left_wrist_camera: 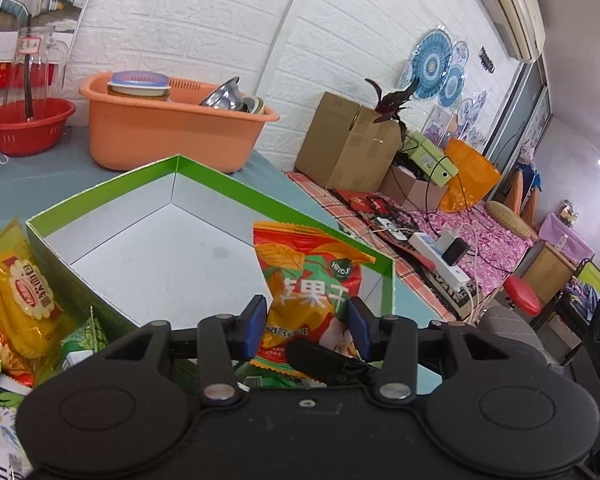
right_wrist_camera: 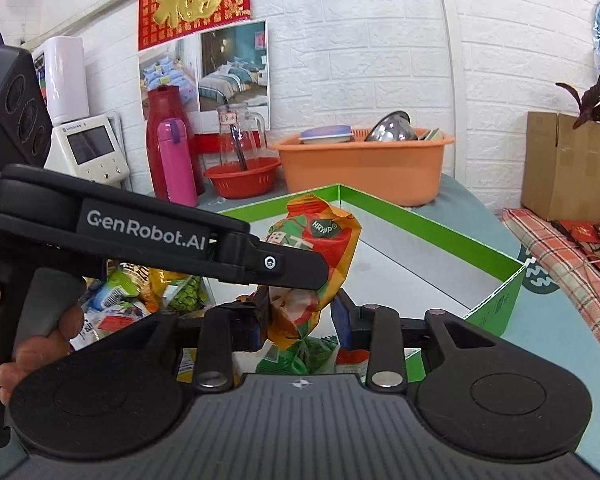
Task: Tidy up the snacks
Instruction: 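Lower the orange bag into the green box and open the left gripper, then grasp the large red chip bag with the left gripper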
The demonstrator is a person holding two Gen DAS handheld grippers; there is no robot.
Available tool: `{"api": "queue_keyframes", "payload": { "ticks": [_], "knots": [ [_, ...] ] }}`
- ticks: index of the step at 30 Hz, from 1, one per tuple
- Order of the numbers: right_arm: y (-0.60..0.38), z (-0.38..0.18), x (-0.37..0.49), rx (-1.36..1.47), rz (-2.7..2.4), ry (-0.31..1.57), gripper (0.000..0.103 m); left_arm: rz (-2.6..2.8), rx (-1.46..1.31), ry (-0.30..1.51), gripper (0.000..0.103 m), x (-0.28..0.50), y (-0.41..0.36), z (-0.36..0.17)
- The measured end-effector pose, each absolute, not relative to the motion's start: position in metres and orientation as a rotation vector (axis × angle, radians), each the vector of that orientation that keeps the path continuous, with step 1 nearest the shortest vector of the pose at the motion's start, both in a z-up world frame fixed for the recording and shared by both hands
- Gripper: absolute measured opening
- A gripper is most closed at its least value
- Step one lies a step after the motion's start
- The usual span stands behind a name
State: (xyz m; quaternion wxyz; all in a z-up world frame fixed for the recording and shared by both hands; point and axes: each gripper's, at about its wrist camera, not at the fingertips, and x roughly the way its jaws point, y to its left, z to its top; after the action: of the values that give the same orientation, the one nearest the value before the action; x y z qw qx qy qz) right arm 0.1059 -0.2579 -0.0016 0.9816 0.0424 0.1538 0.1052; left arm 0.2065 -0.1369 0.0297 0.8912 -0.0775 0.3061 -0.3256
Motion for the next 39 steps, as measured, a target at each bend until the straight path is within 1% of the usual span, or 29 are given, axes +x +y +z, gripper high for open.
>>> {"api": "queue_keyframes", "payload": {
  "ticks": [1, 2, 4, 5, 6, 7, 10, 16, 21, 28, 33, 39],
  "knots": [
    [-0.258, -0.003, 0.108, 0.084, 0.212, 0.317, 0.058, -0.673, -0.157, 0.640, 0.075, 0.209, -0.138, 0.028],
    [-0.258, -0.004, 0.111, 0.081, 0.213, 0.322, 0.058, -0.669, -0.156, 0.643, 0.077, 0.211, -0.138, 0.026],
    [-0.256, -0.007, 0.114, 0.066, 0.220, 0.317, 0.061, -0.664, -0.154, 0.645, 0.094, 0.213, -0.138, 0.022],
    [-0.254, -0.008, 0.114, 0.051, 0.215, 0.310, 0.068, -0.664, -0.155, 0.641, 0.103, 0.212, -0.138, 0.021],
    [-0.253, -0.008, 0.112, 0.034, 0.206, 0.304, 0.089, -0.658, -0.156, 0.635, 0.103, 0.210, -0.137, 0.022],
    [-0.250, -0.007, 0.112, 0.013, 0.194, 0.295, 0.103, -0.644, -0.158, 0.618, 0.103, 0.205, -0.135, 0.024],
    [-0.249, -0.004, 0.099, -0.024, 0.171, 0.247, 0.103, -0.625, -0.166, 0.559, 0.103, 0.190, -0.126, 0.034],
    [-0.253, 0.011, 0.062, -0.015, 0.161, 0.197, 0.103, -0.584, -0.197, 0.542, 0.103, 0.154, -0.104, 0.055],
    [-0.255, 0.010, 0.031, 0.020, 0.186, 0.193, 0.103, -0.536, -0.208, 0.528, 0.103, 0.110, -0.083, 0.055],
    [-0.238, -0.008, 0.012, 0.094, 0.261, 0.282, 0.103, -0.481, -0.211, 0.564, 0.103, 0.060, -0.061, 0.033],
    [-0.217, -0.019, 0.009, 0.089, 0.335, 0.344, 0.103, -0.387, -0.256, 0.611, 0.103, 0.034, -0.025, 0.014],
    [-0.189, -0.024, 0.008, 0.077, 0.464, 0.399, 0.103, -0.237, -0.256, 0.620, 0.103, 0.034, 0.019, 0.008]
  ]
}}
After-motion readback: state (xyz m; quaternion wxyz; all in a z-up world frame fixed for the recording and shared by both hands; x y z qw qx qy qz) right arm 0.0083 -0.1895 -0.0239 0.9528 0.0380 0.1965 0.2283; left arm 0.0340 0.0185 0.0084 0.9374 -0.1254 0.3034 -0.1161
